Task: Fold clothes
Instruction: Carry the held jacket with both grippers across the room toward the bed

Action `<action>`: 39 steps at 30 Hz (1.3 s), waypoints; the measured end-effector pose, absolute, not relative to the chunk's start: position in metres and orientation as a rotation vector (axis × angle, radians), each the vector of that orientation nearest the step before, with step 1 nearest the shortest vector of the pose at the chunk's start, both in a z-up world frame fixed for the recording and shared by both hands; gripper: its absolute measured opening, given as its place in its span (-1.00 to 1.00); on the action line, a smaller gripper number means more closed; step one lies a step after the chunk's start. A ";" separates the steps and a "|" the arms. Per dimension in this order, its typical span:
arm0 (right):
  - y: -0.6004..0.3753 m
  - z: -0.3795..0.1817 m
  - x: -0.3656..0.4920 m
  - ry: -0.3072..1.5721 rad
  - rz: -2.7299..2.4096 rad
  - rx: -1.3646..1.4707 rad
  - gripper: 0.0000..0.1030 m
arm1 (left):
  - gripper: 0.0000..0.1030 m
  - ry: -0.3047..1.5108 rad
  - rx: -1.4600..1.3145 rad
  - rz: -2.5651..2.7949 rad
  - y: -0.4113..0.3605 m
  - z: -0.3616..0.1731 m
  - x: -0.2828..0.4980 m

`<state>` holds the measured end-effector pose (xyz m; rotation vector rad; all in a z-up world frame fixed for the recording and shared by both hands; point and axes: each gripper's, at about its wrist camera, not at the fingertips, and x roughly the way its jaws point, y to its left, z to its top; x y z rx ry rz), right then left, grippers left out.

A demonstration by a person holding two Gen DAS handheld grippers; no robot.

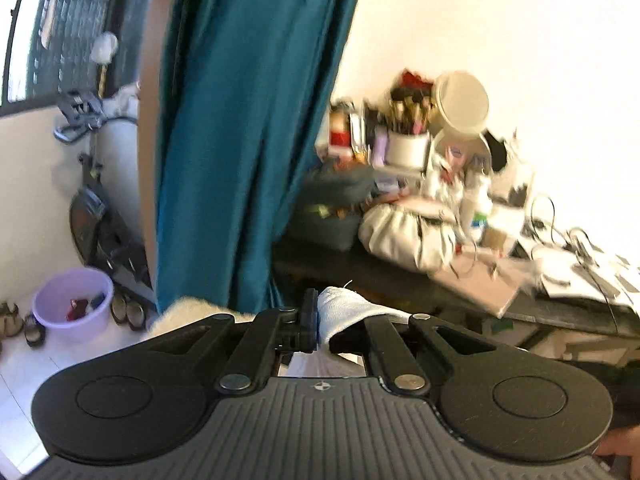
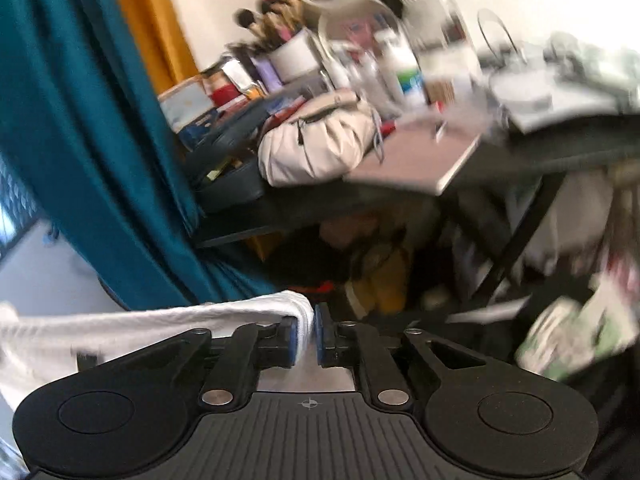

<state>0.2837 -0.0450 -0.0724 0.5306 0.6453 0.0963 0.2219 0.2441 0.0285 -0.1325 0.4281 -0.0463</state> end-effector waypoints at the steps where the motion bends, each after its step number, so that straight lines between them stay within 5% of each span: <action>1: -0.039 -0.062 0.288 0.630 0.125 0.545 -0.89 | -0.93 0.424 -0.162 -0.012 0.252 0.033 0.225; 9: -0.001 0.072 0.321 0.405 0.332 0.489 -0.89 | -0.93 0.315 -0.138 0.130 0.312 0.113 0.249; 22: -0.019 0.346 0.289 -0.112 0.528 0.366 -0.89 | -0.92 -0.301 -0.097 0.088 0.314 0.337 0.207; 39: -0.029 0.365 0.228 -0.262 0.569 0.287 -0.89 | -0.92 -0.319 -0.115 0.062 0.322 0.342 0.166</action>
